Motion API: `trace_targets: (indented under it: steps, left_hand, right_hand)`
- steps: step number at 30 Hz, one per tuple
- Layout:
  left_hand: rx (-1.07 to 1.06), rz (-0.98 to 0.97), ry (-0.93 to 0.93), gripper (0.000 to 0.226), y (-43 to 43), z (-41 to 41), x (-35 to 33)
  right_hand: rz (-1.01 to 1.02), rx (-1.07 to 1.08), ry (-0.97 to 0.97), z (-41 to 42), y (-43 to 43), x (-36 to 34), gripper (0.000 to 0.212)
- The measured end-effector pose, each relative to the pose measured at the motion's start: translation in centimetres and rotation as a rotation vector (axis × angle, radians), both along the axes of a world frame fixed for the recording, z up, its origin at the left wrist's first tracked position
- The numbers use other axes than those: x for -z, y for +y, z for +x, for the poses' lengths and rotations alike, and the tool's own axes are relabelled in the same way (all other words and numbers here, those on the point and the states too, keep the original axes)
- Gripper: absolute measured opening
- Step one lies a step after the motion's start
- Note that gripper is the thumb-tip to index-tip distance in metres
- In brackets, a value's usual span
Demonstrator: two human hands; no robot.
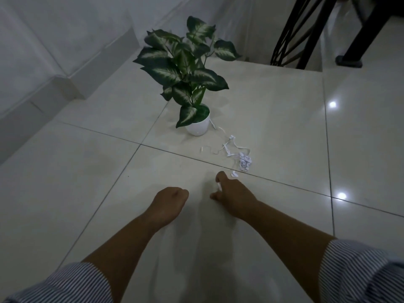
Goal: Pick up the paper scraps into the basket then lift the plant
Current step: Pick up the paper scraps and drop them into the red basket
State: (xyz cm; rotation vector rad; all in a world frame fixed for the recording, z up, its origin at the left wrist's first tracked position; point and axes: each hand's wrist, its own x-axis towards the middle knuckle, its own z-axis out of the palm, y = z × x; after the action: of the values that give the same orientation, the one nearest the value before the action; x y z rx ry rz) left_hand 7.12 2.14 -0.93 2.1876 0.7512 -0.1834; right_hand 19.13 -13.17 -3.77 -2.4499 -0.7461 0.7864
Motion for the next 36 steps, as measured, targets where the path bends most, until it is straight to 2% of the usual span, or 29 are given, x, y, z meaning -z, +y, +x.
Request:
trace_targets:
  steps: [3, 6, 9, 11, 15, 18, 20, 23, 26, 28, 32, 36]
  left_hand:
    - [0.008, 0.011, 0.004, 0.035, 0.3, -0.4, 0.1]
    - [0.022, 0.004, 0.001, 0.034, 0.4, -0.4, 0.0]
    - [0.024, -0.017, 0.0, 0.032, 0.3, -0.3, -0.2]
    - [0.008, -0.039, -0.004, 0.031, 0.3, -0.2, -0.3]
    - [-0.017, -0.06, -0.01, 0.032, 0.6, -0.1, -0.4]
    - [-0.01, -0.042, 0.004, 0.032, 0.6, -0.1, -0.4]
    - [-0.005, -0.026, 0.006, 0.033, 0.6, 0.0, -0.5]
    - [-0.002, -0.027, -0.003, 0.032, 0.6, 0.2, -0.4]
    - [0.014, -0.012, 0.002, 0.029, 0.4, 0.2, -0.3]
    - [0.014, -0.018, 0.004, 0.029, 0.4, 0.1, -0.1]
    - [0.039, -0.022, 0.008, 0.03, 0.2, 0.1, -0.1]
    - [0.039, -0.05, 0.0, 0.028, 0.1, -0.1, 0.0]
  right_hand:
    - [0.003, 0.036, -0.063, -0.3, -0.1, 0.5, 0.028]
    - [-0.022, 0.054, -0.108, -0.4, -0.2, 1.0, 0.025]
    - [0.003, 0.078, -0.065, 0.2, -0.2, 0.7, 0.025]
    - [0.105, 0.165, -0.013, 1.4, -0.7, 0.2, 0.027]
    - [0.29, 0.433, 0.321, 3.1, -2.4, -1.0, 0.02]
    - [0.365, 0.508, 0.526, 3.4, -3.4, -1.7, 0.023]
    - [0.396, 0.551, 0.579, 3.6, -3.7, -2.1, 0.024]
    - [0.361, 0.585, 0.47, 4.0, -4.1, -1.9, 0.019]
    - [0.228, 0.492, 0.233, 4.5, -4.3, -1.4, 0.011]
    - [0.173, 0.421, 0.144, 4.5, -4.2, -1.0, 0.008]
    - [0.166, 0.269, 0.045, 4.2, -3.7, -0.5, 0.023]
    - [0.112, 0.128, -0.102, 4.0, -3.8, 0.2, 0.028]
